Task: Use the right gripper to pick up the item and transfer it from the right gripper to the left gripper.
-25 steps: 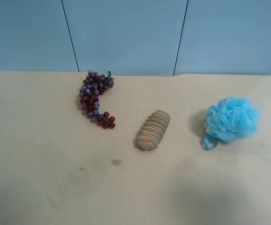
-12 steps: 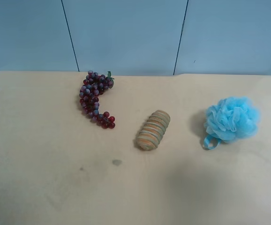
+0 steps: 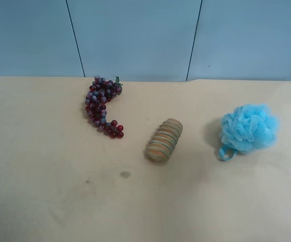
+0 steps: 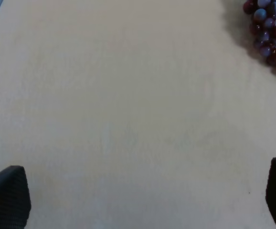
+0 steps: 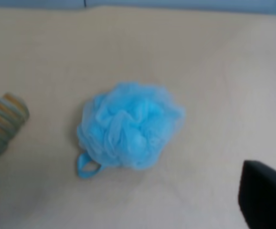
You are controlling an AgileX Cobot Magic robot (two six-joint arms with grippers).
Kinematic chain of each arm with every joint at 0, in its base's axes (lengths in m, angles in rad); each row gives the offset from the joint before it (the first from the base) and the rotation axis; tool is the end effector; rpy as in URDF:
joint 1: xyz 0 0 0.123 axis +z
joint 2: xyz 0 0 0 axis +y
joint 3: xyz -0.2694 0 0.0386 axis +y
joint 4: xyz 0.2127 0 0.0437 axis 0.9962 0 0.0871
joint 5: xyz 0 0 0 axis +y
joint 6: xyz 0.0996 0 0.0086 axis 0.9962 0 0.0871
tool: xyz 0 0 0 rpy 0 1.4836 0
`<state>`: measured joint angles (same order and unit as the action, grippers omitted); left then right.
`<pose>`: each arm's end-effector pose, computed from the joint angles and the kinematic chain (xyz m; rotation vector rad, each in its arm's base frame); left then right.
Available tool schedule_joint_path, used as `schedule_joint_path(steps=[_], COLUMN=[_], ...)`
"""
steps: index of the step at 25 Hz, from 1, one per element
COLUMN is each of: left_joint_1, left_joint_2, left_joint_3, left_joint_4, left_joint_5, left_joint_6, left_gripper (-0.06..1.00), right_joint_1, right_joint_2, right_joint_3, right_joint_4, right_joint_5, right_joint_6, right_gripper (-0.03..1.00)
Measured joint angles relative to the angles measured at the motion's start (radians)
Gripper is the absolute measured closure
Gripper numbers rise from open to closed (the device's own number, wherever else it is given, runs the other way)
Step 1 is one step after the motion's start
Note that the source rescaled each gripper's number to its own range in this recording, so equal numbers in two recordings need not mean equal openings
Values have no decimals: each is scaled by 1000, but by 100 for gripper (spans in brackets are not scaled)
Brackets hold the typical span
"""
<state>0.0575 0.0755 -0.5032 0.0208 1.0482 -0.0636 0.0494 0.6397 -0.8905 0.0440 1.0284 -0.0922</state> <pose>-0.0044 0.0016 0.2589 -0.1272 2.1001 0.0215 0.0788 0.0077 0.3462 -0.1543 2.2551 0.0319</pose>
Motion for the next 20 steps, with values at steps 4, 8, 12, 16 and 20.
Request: schedule_joint_path(steps=[4, 8, 12, 16, 20], left_joint_1=[0, 0, 0, 0, 0], left_joint_2=[0, 0, 0, 0, 0], left_joint_3=[0, 0, 0, 0, 0], left_joint_4=[0, 0, 0, 0, 0], left_joint_5=[0, 0, 0, 0, 0], left_joint_6=[0, 0, 0, 0, 0], left_gripper=[-6, -6, -6, -6, -6], right_joint_1=[0, 0, 0, 0, 0], right_joint_2=[111, 215, 307, 378, 431], right_joint_3=[0, 0, 0, 0, 0], right_joint_4=[14, 19, 19, 19, 10], right_joint_5=[-48, -109, -151, -171, -208], right_joint_6=[-12, -17, -17, -17, -17], right_gripper=[-3, -3, -3, -3, -3])
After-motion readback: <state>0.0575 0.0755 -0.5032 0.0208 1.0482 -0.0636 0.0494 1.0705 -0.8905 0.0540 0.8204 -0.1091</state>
